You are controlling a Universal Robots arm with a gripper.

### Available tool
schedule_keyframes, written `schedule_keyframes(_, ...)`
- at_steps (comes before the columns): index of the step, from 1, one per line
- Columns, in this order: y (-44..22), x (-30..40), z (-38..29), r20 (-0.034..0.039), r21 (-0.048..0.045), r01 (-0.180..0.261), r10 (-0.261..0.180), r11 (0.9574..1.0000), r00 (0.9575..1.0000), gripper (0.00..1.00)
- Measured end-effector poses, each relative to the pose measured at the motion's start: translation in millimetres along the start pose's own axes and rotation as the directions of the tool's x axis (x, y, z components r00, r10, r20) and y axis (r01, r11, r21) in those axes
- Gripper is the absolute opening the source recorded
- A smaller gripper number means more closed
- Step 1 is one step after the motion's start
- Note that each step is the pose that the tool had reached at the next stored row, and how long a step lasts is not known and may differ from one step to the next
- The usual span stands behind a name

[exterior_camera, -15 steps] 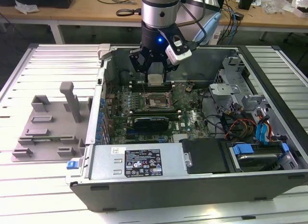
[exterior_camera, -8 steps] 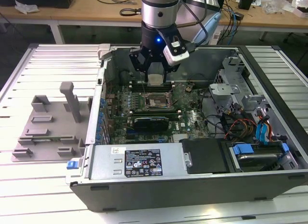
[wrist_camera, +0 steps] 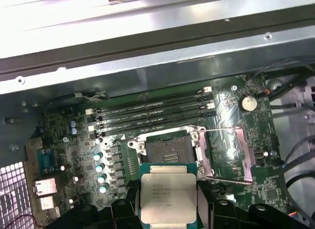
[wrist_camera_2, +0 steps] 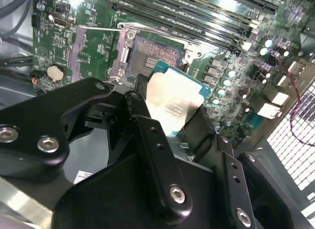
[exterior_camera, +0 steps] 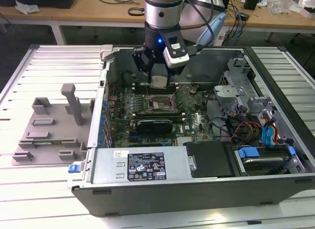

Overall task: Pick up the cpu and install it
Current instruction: 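Place the cpu into insertion slot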

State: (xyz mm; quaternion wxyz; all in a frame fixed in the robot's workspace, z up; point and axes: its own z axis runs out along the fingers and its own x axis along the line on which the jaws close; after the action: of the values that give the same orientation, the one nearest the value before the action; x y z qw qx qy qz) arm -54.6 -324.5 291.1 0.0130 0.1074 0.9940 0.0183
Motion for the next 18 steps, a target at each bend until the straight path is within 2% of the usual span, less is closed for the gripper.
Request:
schedule_keyframes(3, 0.0, 0.0, 0.0, 0.0031, 0.0015, -0.076, 0.076, 0.9971, 0.9971, 0.55)
schedule_keyframes(5, 0.0, 0.0, 0.0, 0.0053, 0.0026, -0.131, 0.131, 0.9913, 0.9913, 0.55)
schedule_keyframes(7, 0.0, 0.0, 0.0, 0.0069, 0.0031, -0.167, 0.167, 0.9859, 0.9859, 0.55)
schedule_keyframes(10, 0.0, 0.0, 0.1, 0.01, 0.0041, -0.239, 0.239, 0.9711, 0.9711, 0.55)
schedule_keyframes(14, 0.0, 0.0, 0.1, 0.0124, 0.0046, -0.291, 0.291, 0.9566, 0.9565, 0.55)
schedule_keyframes(16, 0.0, 0.0, 0.1, 0.0139, 0.005, -0.325, 0.325, 0.9455, 0.9455, 0.55)
schedule_keyframes(18, 0.0, 0.0, 0.1, 0.0146, 0.0052, -0.341, 0.341, 0.94, 0.9399, 0.55)
